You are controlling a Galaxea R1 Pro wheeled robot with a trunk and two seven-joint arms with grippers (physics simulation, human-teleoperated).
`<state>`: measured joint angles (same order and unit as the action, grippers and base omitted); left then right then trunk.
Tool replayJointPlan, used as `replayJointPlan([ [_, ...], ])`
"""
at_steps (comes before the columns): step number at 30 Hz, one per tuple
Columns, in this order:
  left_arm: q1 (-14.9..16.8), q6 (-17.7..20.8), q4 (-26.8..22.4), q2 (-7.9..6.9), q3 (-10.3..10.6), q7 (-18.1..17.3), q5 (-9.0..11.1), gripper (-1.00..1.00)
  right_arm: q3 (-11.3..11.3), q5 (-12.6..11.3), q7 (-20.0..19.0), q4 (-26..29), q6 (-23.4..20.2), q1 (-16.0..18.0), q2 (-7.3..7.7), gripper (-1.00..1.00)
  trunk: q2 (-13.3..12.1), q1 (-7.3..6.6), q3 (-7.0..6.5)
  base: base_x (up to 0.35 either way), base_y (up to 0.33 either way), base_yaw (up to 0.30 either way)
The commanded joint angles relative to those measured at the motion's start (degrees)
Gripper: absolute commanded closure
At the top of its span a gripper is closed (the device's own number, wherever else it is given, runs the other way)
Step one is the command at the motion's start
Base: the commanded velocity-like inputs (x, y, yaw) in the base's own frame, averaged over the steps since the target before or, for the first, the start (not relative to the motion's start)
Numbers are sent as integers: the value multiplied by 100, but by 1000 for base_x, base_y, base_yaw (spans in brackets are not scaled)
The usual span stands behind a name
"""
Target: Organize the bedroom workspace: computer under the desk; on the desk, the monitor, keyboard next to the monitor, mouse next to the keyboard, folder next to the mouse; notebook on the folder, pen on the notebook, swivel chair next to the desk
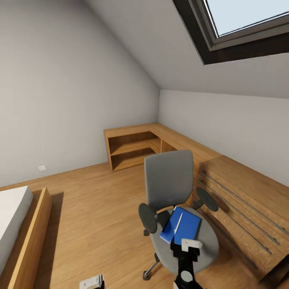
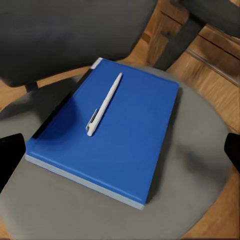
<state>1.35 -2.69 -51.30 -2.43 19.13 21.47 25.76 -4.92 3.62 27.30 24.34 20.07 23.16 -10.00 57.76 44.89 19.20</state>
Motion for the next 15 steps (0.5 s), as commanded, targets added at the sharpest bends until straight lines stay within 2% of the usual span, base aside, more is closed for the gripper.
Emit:
replayJointPlan([
  [1, 62, 99, -32, -12, -43, 47, 64, -100, -15, 33, 50, 136, -222, 10, 0, -100, 5, 0, 7, 0, 0, 0],
  [2, 313, 562, -92, -16, -306, 50, 71, -100, -12, 20, 45, 441, -727, 58, 0, -100, 5, 0, 7, 0, 0, 0],
  [4, 508, 919, -114, -18, -481, 33, 77, -100, -11, -6, 43, 559, -977, 168, 0, -100, 5, 0, 7, 0, 0, 0],
  [5, 709, 1307, -129, -19, -648, 20, 84, -100, -8, -52, 38, 624, -1198, 341, 0, -100, 5, 0, 7, 0, 0, 0],
  [8, 984, 1871, -212, -20, -896, 9, 90, -100, 7, -221, 7, 635, -1485, 637, 0, -100, 5, 0, 7, 0, 0, 0],
  [11, 1163, 2277, -461, -13, -1120, 6, 95, -100, 42, -552, -130, 485, -1663, 872, 43, -100, 5, 0, 7, 0, 0, 0],
  [13, 1230, 2437, -641, -6, -1228, 9, 92, -100, 60, -828, -299, 295, -1727, 972, 126, -100, 5, 0, 7, 0, 0, 0],
  [14, 1274, 2538, -776, -2, -1292, 11, 91, -100, 70, -1085, -487, 83, -1765, 1038, 208, -100, 5, 0, 7, 0, 0, 0],
  [15, 1289, 2567, -828, 1, -1313, 12, 90, -100, 74, -1186, -572, -18, -1778, 1063, 245, -100, 5, 0, 7, 0, 0, 0],
])
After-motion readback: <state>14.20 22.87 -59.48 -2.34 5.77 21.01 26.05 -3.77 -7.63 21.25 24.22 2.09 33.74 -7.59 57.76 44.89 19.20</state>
